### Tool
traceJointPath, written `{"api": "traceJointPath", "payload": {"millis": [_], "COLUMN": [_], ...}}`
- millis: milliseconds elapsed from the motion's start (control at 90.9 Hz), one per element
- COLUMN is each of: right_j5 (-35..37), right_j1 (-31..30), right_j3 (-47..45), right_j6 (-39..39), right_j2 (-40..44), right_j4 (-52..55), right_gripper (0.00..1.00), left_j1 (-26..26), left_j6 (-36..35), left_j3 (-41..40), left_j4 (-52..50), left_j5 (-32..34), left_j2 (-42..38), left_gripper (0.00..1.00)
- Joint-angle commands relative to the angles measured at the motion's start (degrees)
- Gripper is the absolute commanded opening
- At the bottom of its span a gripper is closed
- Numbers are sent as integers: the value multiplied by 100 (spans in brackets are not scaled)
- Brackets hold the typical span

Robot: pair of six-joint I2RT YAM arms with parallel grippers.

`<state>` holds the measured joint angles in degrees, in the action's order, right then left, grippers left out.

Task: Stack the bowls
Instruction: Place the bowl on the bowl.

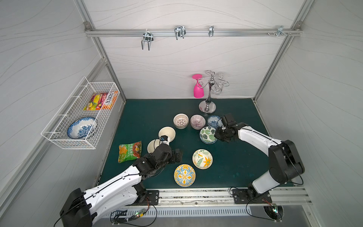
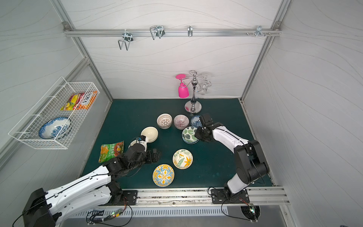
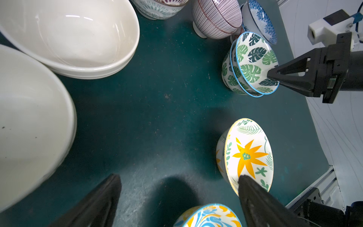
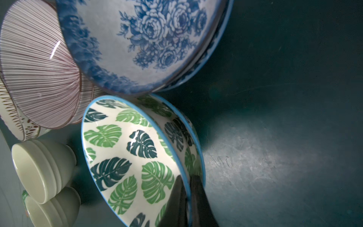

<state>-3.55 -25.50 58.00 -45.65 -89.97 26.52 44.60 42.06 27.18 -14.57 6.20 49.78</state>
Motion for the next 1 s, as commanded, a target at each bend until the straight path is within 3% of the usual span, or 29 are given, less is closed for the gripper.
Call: {"api": "traceJointPath", "payload": {"millis": [0,132,231,572,803,990], "right_j5": [-28,-93,14,286,345,368], "right_j1": [-47,-69,-150,-785,-1682,-2051], "right_j3": [36,150,292,-66,-917,-1489], "right_j6": [-37,23,76,-15,-752,-1220], "right_j2": [29,42,194,1461,2086,2161], "right_j4": [-176,-34,194,1202,1433,1176], "right_gripper": [14,40,49,55,55,55], "left_j1": [2,5,5,11,12,9], "left_j6": [-106,-95,-85,-9,126,289], "left_j3": [193,197,200,133,79,-45], "left_j4": [221,203,191,125,-41,-324], "left_j5": [26,35,54,101,136,182], "left_j2": [41,43,28,-131,-337,-821], "left_gripper": [97,97,97,98,98,98]}}
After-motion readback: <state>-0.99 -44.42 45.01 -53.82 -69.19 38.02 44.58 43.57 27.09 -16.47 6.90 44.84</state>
